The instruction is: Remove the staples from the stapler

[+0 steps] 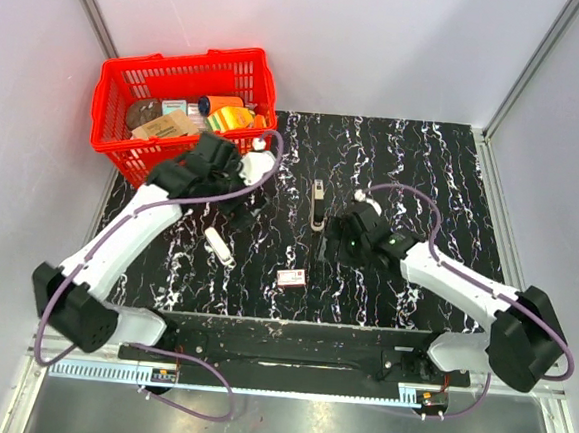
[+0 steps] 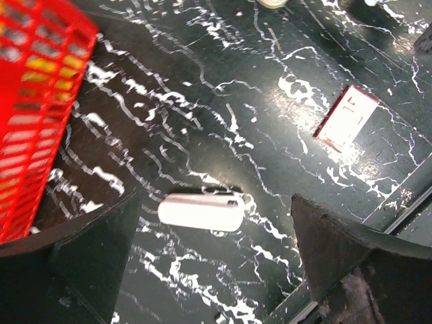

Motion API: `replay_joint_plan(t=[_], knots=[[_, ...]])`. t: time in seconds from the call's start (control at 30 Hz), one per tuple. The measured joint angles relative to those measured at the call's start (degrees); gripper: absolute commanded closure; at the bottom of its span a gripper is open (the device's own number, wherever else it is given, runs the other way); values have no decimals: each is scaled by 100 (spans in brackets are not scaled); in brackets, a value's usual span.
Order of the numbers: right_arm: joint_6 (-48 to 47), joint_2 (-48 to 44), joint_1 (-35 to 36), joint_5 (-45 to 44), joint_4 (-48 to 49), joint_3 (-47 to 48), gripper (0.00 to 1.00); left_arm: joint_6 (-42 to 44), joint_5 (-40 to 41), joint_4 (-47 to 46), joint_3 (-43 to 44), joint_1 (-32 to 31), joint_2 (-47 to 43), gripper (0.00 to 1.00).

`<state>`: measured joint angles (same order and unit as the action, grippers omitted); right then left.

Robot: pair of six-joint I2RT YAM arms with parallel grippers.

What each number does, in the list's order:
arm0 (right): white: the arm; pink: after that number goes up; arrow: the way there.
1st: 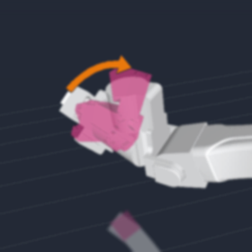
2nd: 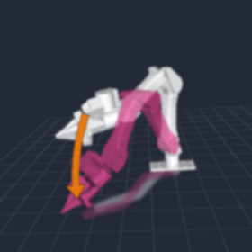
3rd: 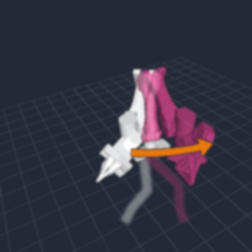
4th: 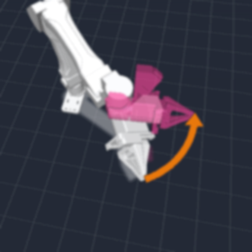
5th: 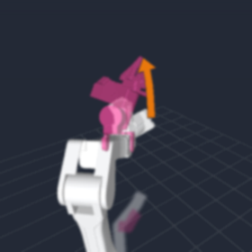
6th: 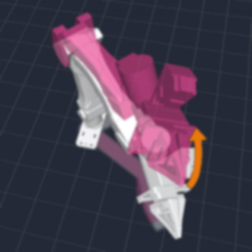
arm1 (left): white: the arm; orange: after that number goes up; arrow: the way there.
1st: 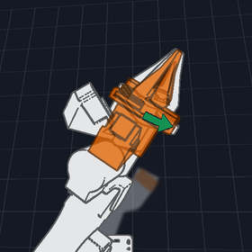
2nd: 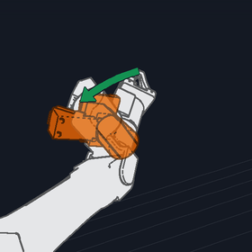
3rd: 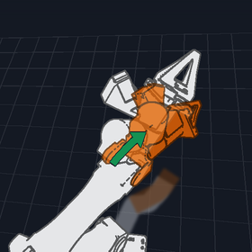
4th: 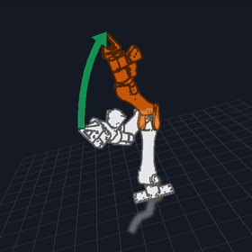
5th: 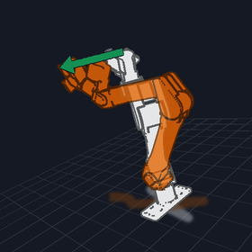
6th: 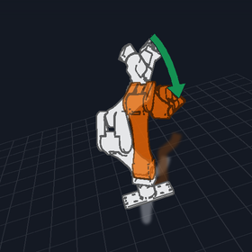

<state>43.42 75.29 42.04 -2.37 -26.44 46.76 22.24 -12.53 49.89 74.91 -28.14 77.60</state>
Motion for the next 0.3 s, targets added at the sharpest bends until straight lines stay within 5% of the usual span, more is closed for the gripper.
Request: replay_joint_plan(t=[0.3], knots=[[-730,-227,-4,-568,-501,1368,1,-308,334,114,-511,999,-1456,1]])
